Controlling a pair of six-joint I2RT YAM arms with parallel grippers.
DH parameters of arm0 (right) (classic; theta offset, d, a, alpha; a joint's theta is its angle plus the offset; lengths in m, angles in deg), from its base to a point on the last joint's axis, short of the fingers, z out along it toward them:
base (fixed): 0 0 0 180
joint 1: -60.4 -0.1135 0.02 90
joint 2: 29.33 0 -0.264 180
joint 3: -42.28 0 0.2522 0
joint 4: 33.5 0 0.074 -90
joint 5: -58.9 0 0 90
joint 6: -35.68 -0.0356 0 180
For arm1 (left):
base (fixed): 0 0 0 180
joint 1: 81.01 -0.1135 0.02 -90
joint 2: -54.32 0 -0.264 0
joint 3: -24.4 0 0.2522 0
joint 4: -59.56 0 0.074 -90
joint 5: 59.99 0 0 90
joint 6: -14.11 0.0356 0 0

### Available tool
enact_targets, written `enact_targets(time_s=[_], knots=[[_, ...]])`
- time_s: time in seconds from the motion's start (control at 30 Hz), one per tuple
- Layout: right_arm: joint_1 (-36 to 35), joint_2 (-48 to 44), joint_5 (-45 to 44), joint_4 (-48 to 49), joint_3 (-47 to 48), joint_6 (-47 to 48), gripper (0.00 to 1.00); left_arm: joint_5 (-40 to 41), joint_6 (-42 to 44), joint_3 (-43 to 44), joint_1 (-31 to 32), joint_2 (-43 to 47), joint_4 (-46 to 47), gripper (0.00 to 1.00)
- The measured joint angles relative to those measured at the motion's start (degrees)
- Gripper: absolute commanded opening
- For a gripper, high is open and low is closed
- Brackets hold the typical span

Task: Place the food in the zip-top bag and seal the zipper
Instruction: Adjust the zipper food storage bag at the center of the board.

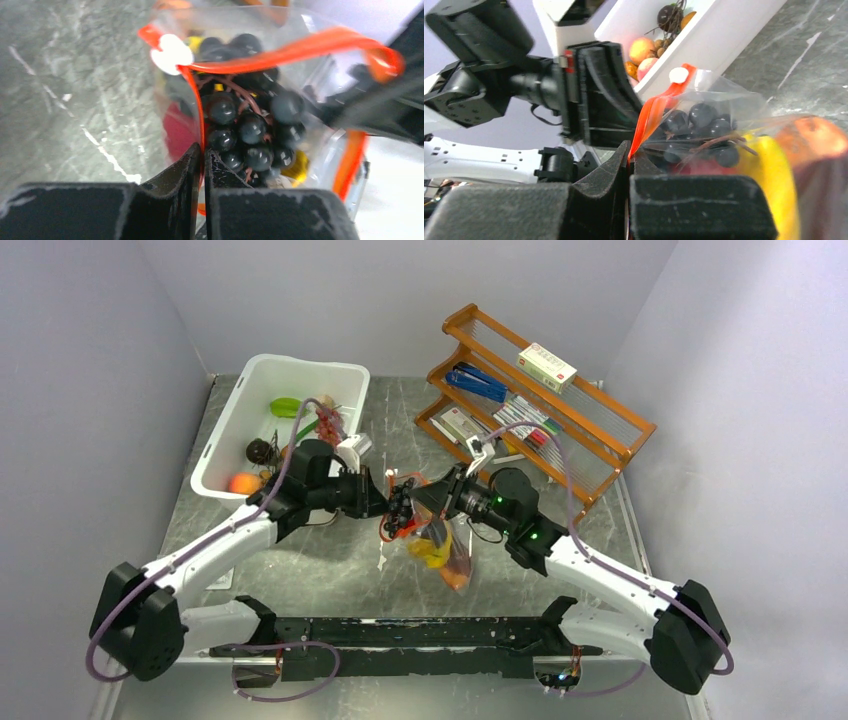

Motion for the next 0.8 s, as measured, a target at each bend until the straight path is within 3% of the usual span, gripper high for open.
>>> enact_targets(time_s=[0.17,0.33,0.53,0.63,0.67,0.73,0.8], knots=[[1.7,0.0,-0.7,-3.58,0.02,2.05,0.0,-4.59,-10.38,-5.55,0.0,6.38,10.75,0.07],[4.63,0.94,0.59,-5.27,-0.02,2.27,0.02,-8.17,-19.58,-9.94,0.02,5.68,22.03,0.07],[5.62,0.92,1.33,-8.33,0.2,4.52,0.18,-8.17,-21.35,-9.86,0.02,3.63,22.97,0.07],[5.79,1.01,0.59,-14.71,4.02,7.54,0.21,-7.04,-21.05,-8.59,0.02,4.02,21.14,0.07],[5.81,0.98,0.11,-16.76,5.75,8.7,0.17,-6.47,-20.87,-7.98,0.02,4.39,20.52,0.07],[5.81,0.81,-1.09,-19.85,8.74,10.97,0.0,-5.44,-20.44,-6.71,0.02,5.29,19.76,0.07],[5.88,0.22,-2.51,-22.08,10.88,13.05,0.0,-4.92,-20.06,-5.66,0.04,5.86,19.71,0.07]])
